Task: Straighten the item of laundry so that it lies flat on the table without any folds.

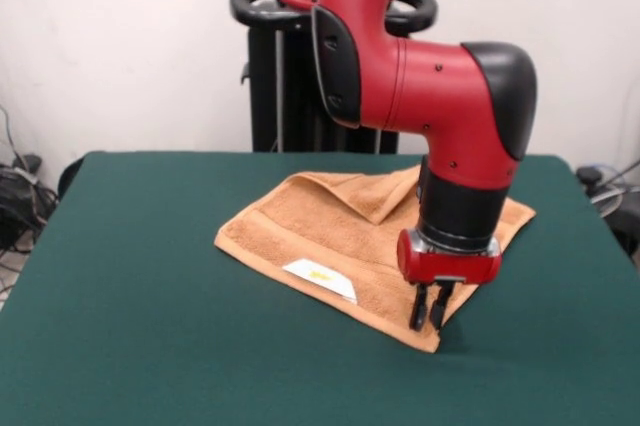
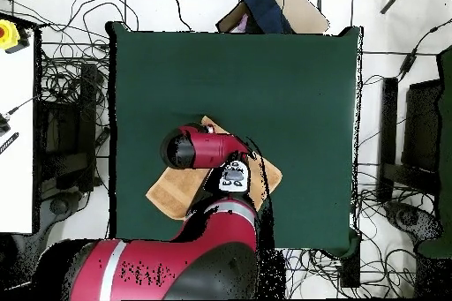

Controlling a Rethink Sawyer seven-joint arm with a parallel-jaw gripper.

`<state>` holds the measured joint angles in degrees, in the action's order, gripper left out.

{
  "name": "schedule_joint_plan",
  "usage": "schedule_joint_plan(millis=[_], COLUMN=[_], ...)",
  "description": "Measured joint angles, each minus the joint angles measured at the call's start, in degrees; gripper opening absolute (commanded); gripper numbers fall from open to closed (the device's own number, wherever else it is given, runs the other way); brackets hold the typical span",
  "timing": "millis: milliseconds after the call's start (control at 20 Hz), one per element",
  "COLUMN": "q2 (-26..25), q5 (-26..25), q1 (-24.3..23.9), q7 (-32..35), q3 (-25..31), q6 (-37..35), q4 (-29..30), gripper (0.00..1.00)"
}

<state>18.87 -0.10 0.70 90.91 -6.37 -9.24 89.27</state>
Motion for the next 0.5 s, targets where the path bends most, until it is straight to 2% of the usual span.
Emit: schedule_joint_plan(millis=[500], q2=[0.0], q5=[2.7], q1=[-0.9], q7=[0.0], q3=[0.7], q6=[-3.5], q4=[-0.7], gripper=[0.00])
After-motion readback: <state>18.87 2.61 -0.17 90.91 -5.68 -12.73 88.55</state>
